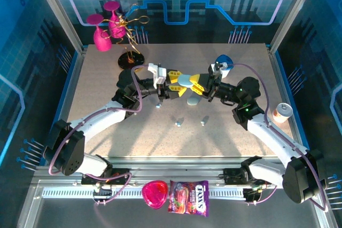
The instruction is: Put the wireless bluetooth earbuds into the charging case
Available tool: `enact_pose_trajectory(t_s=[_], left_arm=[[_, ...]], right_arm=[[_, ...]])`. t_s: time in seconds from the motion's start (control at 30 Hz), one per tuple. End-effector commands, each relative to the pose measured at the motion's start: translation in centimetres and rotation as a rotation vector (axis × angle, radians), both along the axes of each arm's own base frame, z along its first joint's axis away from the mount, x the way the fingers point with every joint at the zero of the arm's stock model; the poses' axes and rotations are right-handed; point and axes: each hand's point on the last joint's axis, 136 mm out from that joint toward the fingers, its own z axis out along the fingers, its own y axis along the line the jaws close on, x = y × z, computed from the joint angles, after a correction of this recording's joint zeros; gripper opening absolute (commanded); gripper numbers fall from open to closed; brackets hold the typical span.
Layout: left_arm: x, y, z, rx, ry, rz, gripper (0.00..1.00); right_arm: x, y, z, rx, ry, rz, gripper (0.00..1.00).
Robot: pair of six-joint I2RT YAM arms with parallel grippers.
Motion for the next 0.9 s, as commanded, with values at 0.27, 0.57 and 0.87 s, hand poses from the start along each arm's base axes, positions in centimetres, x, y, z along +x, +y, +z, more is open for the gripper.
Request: enact_pose_trajectory(t_s=[0.27, 0.57, 0.87], left_arm=[[-0.6, -0.1, 0.6, -0.006, 0.015, -0.020, 0.32], [-0.4, 1.0, 0.3, 0.033, 0.159, 0.048, 0.33], [-1.4, 1.5, 0.7, 0.036, 0.225, 0.040, 0.31]], right_arm=[[-0.1, -0.3, 1.9, -0.013, -0.096, -0.041, 0.46], [-0.7, -2.3, -0.1, -0.412, -0.325, -0.159, 0.87], [-2.0, -2.3, 0.8, -0.739, -0.673, -0.137, 0.99]])
